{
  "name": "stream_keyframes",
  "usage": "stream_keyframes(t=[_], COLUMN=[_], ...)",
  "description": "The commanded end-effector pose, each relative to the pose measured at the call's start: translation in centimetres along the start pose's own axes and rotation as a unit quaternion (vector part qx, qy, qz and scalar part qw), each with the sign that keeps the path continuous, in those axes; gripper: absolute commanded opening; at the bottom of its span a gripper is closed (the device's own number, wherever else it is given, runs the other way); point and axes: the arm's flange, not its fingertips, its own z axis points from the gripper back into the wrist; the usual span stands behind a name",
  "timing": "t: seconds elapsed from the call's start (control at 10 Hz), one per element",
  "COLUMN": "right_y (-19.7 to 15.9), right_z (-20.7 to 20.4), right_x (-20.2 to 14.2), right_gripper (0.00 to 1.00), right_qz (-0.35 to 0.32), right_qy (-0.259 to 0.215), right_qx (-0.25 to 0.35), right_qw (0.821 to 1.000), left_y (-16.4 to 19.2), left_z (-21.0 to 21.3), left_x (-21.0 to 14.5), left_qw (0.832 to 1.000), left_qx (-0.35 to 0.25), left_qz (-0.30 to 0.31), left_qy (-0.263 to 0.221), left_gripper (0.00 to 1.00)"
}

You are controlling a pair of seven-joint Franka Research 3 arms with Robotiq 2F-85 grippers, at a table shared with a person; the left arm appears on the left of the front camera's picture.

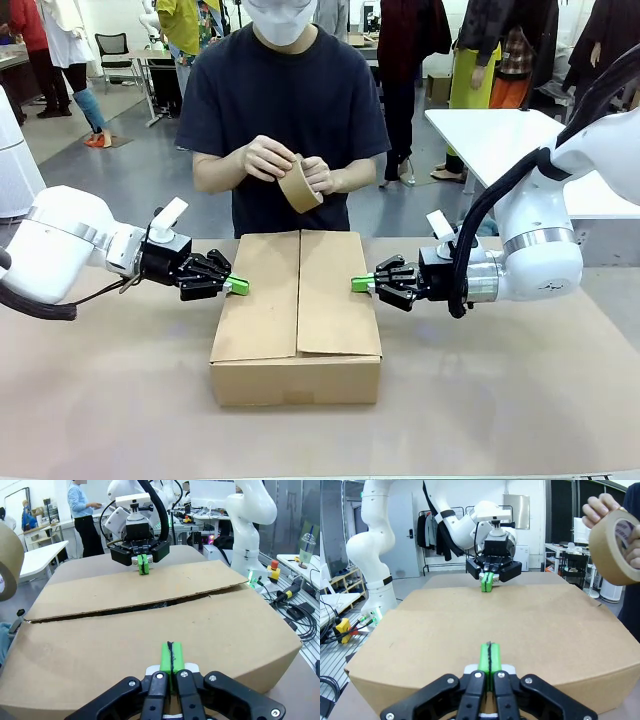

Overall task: Wrap the clocks to prevent damage.
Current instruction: After the human seals the box with tape, release both hands from the side flaps of the Package Box.

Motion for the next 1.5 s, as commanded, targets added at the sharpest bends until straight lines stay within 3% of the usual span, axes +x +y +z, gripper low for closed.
stream_keyframes(t=[0.0,1.4], right_y=[0.21,0.21], right_z=[-0.17,-0.17], right_x=[-0.32,-0.32], right_gripper=[0.01,0.01], right_qz=[-0.003,-0.003], right_qy=[0.001,0.001], right_qx=[-0.005,-0.005], right_qw=[1.0,1.0], left_y=[-0.02,-0.02], left_z=[-0.01,-0.01], left_x=[-0.31,-0.31], left_qw=[1.0,1.0], left_qx=[0.004,0.004], left_qz=[0.003,0.003], left_qy=[0.001,0.001], left_gripper=[0.0,0.0])
